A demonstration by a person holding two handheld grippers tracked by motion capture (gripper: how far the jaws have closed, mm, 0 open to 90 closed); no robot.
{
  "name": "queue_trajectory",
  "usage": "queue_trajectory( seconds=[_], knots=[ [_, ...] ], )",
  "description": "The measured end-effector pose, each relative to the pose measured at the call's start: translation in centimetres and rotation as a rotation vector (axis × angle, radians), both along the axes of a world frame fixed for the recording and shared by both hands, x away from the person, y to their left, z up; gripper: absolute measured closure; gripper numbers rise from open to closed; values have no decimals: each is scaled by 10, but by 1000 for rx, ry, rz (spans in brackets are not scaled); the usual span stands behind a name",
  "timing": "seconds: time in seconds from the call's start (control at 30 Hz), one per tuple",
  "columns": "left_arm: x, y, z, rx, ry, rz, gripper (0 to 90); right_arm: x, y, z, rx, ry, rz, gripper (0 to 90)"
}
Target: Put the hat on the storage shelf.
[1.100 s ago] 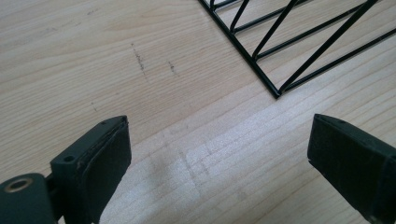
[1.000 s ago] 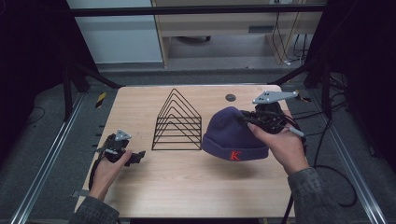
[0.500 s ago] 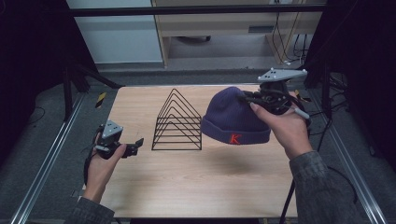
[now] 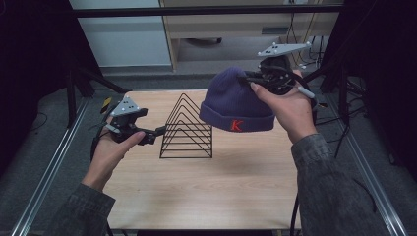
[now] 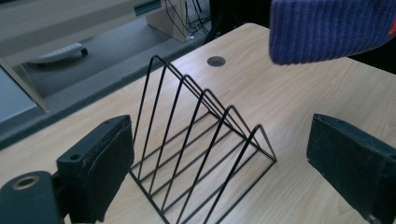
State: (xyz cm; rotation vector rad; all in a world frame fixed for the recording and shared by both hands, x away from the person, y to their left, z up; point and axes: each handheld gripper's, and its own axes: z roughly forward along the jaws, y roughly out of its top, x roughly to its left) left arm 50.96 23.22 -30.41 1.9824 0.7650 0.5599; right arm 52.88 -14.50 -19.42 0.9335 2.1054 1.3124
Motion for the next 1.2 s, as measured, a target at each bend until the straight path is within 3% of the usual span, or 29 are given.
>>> queue_trajectory(
  seconds=[0.17, 0.3, 0.37, 0.77, 0.87, 0.9, 0.97, 1.0, 1.03, 1.07, 1.2],
  knots=[
    [4, -11, 13, 13, -12, -20, 88, 8, 8, 10, 21, -17, 9, 787],
    [15, -14, 18, -12, -1, -20, 100, 14, 18, 17, 31, -25, 21, 787],
    [24, -15, 19, -50, 16, -29, 109, 19, 29, 17, 30, -24, 36, 787],
    [42, -21, 18, -82, 73, -100, 167, 28, 75, 15, 16, -25, 123, 786],
    [43, -21, 16, -72, 92, -117, 280, 27, 81, 15, 17, -30, 136, 785],
    [43, -21, 16, -72, 92, -117, 355, 27, 81, 15, 17, -30, 136, 785],
    [43, -21, 16, -71, 89, -121, 398, 27, 84, 14, 11, -31, 143, 785],
    [42, -21, 17, -67, 82, -117, 480, 27, 85, 14, 13, -28, 142, 785],
    [42, -22, 17, -61, 77, -111, 627, 28, 85, 12, 14, -28, 144, 785],
    [42, -23, 16, -62, 77, -110, 690, 28, 85, 12, 15, -28, 142, 785],
    [41, -27, 16, -37, 62, -95, 769, 31, 84, 8, 14, -21, 133, 785]
  ],
)
